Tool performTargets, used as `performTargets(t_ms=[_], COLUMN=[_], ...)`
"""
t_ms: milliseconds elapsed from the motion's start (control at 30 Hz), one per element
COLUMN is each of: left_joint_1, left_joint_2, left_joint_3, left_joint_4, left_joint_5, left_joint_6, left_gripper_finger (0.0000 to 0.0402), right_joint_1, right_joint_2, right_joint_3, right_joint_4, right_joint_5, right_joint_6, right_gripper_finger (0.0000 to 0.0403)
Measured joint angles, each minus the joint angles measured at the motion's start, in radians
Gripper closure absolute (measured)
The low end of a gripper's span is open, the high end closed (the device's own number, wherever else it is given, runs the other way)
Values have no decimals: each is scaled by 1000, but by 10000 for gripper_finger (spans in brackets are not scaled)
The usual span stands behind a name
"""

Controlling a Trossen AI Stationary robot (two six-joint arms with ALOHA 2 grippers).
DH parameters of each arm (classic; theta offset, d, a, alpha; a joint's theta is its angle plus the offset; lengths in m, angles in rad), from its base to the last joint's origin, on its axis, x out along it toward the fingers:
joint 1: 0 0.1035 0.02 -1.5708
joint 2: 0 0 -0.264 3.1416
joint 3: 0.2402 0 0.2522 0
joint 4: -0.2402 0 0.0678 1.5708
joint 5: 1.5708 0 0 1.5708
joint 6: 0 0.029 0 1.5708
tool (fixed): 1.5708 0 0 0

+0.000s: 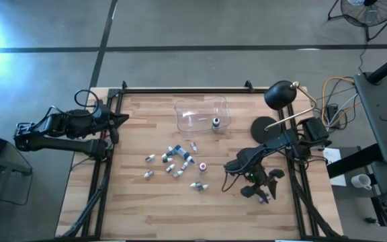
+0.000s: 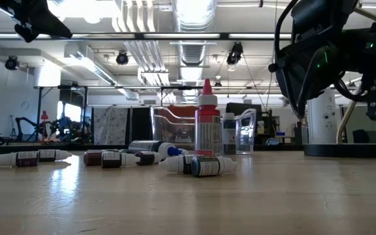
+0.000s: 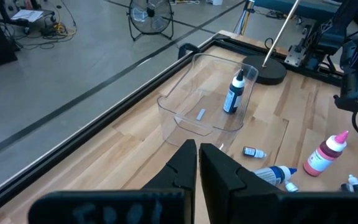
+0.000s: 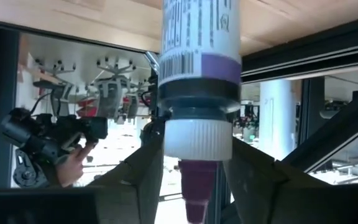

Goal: Pick & Place food coloring
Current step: Put the large purple food coloring bottle into the transparent bin

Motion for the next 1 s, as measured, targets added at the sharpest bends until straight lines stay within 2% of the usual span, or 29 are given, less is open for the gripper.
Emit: performTargets(t_ms=[167,367,633,833,1000], left_joint_1=[0,0,0,0,0], left_joint_2=[0,0,0,0,0], left_joint_3=[0,0,0,0,0], left_joint_4=[0,0,0,0,0], left_joint_5=[0,0,0,0,1], left_joint_6=[21,26,26,47,47], left_gripper_finger=[402,402,402,402,402], right_joint_1=[0,0,0,1,0], right_joint_2=[0,0,-3,-3,-5], right_joint_3=[2,25,112,126,151], right_joint_4=[17,16,-2,-59,-88], right_joint_5=[0,18,199,303,448], right_joint_6=[20,22,16,18,16], right_gripper_finger=[221,216,215,215,215])
